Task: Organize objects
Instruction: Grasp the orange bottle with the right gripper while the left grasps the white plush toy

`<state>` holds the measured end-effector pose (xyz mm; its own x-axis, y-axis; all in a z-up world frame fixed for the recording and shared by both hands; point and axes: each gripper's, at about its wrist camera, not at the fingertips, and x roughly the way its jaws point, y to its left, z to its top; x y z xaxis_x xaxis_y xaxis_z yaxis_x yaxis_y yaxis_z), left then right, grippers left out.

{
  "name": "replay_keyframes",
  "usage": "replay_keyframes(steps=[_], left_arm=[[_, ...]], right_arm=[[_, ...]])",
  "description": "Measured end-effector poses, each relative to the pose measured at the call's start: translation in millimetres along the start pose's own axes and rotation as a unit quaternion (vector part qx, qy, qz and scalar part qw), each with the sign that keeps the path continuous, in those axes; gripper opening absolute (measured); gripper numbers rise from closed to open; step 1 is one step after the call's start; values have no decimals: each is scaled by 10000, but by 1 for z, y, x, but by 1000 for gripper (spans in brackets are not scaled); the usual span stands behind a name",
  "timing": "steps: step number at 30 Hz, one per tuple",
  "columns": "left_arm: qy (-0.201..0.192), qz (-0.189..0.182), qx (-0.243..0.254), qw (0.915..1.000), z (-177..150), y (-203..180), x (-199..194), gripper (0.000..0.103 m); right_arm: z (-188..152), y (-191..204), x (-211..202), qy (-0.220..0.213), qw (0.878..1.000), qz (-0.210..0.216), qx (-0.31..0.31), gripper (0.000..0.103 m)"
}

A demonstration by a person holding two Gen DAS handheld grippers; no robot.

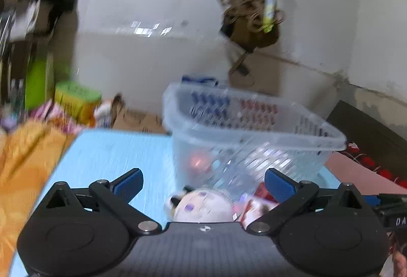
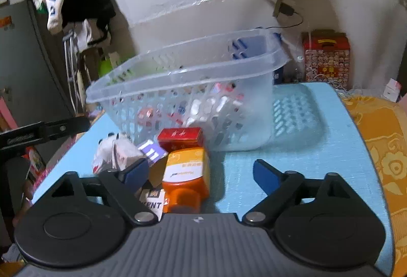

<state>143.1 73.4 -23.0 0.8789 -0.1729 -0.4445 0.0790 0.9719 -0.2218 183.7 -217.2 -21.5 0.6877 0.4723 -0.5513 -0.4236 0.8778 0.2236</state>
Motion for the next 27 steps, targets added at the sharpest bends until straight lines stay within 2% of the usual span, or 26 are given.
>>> replay_keyframes(steps=[2,8,12,16,20,23,27], left_arm=[[279,6,-199,9994,-3,8,11,102],[668,-125,-129,9976,-12,5,30,99],[677,-201,-383,9968,-16,9,37,100],[697,-228,-656,9951,-19,15,41,101],[666,236,-850,9939,-17,23,39,100],[847,79,-793,9932,-18,23,46,100],[979,86,-543,9937,-22,11,61,100]], right_arm=[[-1,9,6,119,9998,-10,-147,80],[-2,22,28,417,9986,-39,-328,79],[-6,30,36,559,9974,-143,-438,76],[-10,36,42,673,9957,-249,-581,69],[-9,39,42,678,9951,-303,-658,69],[-7,36,41,641,9956,-305,-613,69],[-7,34,43,703,9955,-307,-547,69]])
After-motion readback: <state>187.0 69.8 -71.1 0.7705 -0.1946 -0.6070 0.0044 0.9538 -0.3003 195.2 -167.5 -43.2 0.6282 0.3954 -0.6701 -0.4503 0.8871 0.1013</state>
